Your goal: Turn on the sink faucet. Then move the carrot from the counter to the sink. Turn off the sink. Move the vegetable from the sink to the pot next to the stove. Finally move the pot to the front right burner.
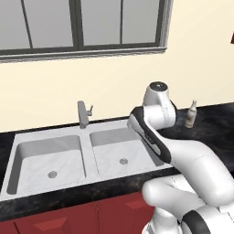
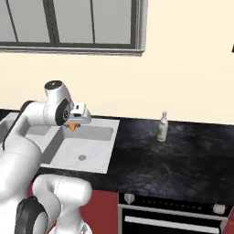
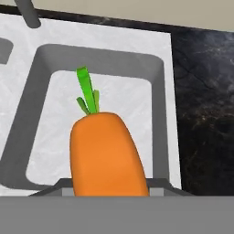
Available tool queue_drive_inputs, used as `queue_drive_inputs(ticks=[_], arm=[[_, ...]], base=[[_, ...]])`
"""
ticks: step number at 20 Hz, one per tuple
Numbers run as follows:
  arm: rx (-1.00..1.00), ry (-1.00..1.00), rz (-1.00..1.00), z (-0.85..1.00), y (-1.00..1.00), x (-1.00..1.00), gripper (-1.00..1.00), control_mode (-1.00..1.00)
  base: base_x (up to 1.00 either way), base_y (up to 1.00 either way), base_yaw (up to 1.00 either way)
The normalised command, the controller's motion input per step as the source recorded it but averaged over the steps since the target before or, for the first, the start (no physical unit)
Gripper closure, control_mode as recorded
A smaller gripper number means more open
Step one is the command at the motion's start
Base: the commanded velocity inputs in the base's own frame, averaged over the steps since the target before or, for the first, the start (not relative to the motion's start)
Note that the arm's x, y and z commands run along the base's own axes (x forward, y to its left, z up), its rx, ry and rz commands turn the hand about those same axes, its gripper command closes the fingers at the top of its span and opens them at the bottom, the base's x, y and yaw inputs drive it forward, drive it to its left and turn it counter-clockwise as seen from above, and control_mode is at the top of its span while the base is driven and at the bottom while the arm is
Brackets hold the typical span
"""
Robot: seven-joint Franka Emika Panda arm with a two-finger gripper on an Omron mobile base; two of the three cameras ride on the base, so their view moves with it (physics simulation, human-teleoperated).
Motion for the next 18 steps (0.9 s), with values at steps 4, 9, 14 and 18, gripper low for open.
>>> queue_drive_inputs(ticks=[4,9,14,18], arm=[[0.00,0.00,0.00,0.00,0.00,0.00,1.00,1.00],[0.00,0.00,0.00,0.00,0.00,0.00,1.00,1.00],[0.00,0.00,0.00,0.00,0.00,0.00,1.00,1.00],[0.00,0.00,0.00,0.00,0.00,0.00,1.00,1.00]], base=[[-0.56,-0.05,-0.47],[-0.34,0.00,-0.59],[-0.18,0.00,-0.64],[-0.07,0.00,-0.67]])
